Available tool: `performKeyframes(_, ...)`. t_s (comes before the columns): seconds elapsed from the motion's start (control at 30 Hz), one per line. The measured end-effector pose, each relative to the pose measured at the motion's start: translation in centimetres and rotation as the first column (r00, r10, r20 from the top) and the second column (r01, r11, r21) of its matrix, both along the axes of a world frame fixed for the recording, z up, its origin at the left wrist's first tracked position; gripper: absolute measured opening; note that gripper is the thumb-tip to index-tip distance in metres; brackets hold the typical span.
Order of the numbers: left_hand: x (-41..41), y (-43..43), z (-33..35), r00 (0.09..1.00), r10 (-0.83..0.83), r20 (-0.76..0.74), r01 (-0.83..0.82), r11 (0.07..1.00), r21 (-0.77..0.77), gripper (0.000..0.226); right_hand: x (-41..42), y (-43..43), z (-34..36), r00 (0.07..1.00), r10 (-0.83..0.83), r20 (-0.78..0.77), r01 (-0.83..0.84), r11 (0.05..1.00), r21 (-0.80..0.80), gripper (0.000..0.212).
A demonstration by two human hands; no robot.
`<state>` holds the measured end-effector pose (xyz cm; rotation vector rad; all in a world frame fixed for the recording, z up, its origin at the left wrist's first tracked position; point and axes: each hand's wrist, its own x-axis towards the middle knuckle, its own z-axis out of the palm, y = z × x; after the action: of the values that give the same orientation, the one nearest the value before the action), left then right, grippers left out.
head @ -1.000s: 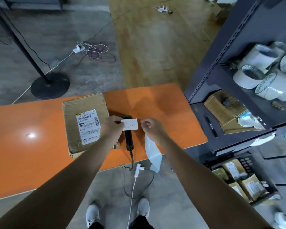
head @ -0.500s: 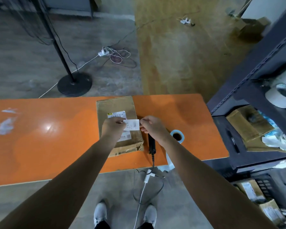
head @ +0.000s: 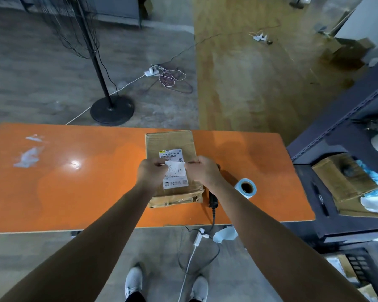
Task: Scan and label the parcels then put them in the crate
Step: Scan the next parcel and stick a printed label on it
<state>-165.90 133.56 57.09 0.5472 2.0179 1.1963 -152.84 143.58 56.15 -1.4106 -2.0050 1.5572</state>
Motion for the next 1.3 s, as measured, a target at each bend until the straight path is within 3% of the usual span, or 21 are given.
performKeyframes(0.27,-0.2,-1.1,-1.4,0.996,0.004,0.09,0.0,0.999,-0.043,0.023,0.0,-0.7,-0.7,0.978,0.171,0.123,-0.179,0.983,0.052,0.019)
performKeyframes(0.43,-0.4,-2.1,-2.1,0.99,-0.07,-0.122,0.05,0.985,-0.163,0.02,-0.6,-1.8,-1.6,0.916,0.274,0.293,-0.328,0.932,0.156,0.03)
performKeyframes(0.7,-0.1,-2.8,-2.9,0.879,-0.251,-0.405,0.097,0.926,-0.364,0.021,-1.6,-3.3,-2.5,0.881,0.21,0.423,-0.355,0.885,0.3,0.024)
performKeyframes(0.93,-0.3,-2.9,-3.6,0.807,-0.277,-0.522,0.068,0.921,-0.384,0.015,-2.3,-3.5,-2.4,0.849,0.189,0.493,-0.359,0.891,0.277,0.022)
performKeyframes(1.1,-1.0,-3.1,-3.9,0.919,-0.148,-0.366,0.015,0.94,-0.341,0.021,-2.0,-3.1,-2.1,0.912,0.118,0.392,-0.216,0.952,0.217,0.023)
performKeyframes(1.2,-0.8,-2.7,-4.1,0.978,-0.05,-0.201,-0.019,0.945,-0.327,0.052,-1.9,-2.6,-1.6,0.93,0.136,0.34,-0.187,0.975,0.121,0.03)
performKeyframes(1.3,-0.3,-2.4,-4.7,0.979,-0.043,-0.198,-0.039,0.919,-0.392,0.075,-2.6,-2.9,-1.5,0.929,0.092,0.359,-0.155,0.976,0.151,0.036)
